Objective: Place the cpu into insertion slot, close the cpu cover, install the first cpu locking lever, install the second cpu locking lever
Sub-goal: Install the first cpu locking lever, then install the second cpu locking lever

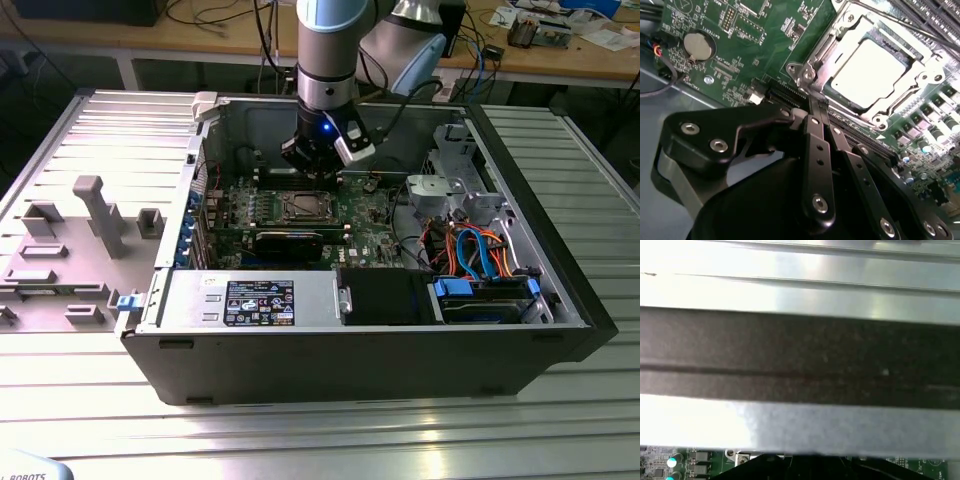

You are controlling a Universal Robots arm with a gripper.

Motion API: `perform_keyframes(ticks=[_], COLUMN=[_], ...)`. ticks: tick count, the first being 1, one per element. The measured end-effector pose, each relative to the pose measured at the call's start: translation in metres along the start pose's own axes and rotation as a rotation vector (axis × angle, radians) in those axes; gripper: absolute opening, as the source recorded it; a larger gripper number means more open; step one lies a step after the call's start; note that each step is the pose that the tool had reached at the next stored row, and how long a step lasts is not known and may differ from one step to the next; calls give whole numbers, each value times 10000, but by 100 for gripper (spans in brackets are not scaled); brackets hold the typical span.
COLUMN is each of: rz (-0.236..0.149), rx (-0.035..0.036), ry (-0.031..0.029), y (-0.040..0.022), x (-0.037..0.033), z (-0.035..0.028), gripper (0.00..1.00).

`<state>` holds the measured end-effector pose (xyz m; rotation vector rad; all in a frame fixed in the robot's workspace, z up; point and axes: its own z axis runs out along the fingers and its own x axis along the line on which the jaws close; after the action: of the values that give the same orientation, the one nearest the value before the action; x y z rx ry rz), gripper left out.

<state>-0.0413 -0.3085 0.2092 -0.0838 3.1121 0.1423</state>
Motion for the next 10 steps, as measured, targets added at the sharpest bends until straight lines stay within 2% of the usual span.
perform_keyframes(ticks=[7,10], rz=[2,1], rx=[-1,-1], ry=[-1,-1], y=[-61,-66], x=[4,4], z=[-5,-6], gripper=[11,11])
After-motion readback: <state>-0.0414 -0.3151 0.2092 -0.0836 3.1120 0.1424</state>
